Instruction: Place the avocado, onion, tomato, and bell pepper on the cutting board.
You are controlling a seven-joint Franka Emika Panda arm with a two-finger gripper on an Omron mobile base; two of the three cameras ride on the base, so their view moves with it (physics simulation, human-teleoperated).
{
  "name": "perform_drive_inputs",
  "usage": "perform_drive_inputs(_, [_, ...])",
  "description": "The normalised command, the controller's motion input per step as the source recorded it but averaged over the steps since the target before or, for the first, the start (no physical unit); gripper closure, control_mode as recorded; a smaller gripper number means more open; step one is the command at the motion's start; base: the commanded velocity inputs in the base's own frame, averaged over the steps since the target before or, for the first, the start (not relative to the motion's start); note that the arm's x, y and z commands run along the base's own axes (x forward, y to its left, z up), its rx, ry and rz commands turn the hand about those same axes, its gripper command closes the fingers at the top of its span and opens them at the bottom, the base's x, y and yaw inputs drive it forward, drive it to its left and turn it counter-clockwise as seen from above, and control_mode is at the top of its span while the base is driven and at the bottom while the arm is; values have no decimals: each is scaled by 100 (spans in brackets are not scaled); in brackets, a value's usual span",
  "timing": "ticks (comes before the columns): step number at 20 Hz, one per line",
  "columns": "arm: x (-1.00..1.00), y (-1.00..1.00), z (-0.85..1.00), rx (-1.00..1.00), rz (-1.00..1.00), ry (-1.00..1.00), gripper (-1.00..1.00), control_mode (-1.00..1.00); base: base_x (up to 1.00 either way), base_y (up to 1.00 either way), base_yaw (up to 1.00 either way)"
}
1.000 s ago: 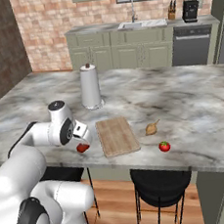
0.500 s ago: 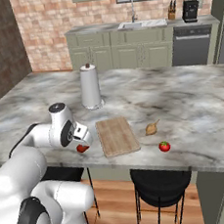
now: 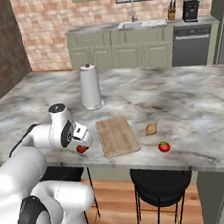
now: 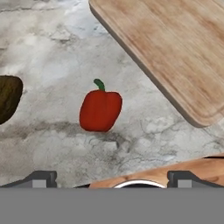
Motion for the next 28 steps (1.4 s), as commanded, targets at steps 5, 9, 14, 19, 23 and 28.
perform_drive_inputs(5, [11, 1, 0, 0, 0, 0, -100, -100, 0, 0, 0])
perform_drive_inputs(9, [17, 0, 0, 0, 0, 0, -100, -100, 0, 0, 0])
perform_drive_inputs(14, [13, 0, -5, 0, 0, 0, -100, -100, 0, 0, 0])
perform_drive_inputs(19, [15, 1, -9, 0, 0, 0, -100, -100, 0, 0, 0])
perform_drive_inputs(23, [17, 1, -13, 0, 0, 0, -100, -100, 0, 0, 0])
perform_drive_inputs(28, [16, 2, -14, 0, 0, 0, -100, -100, 0, 0, 0])
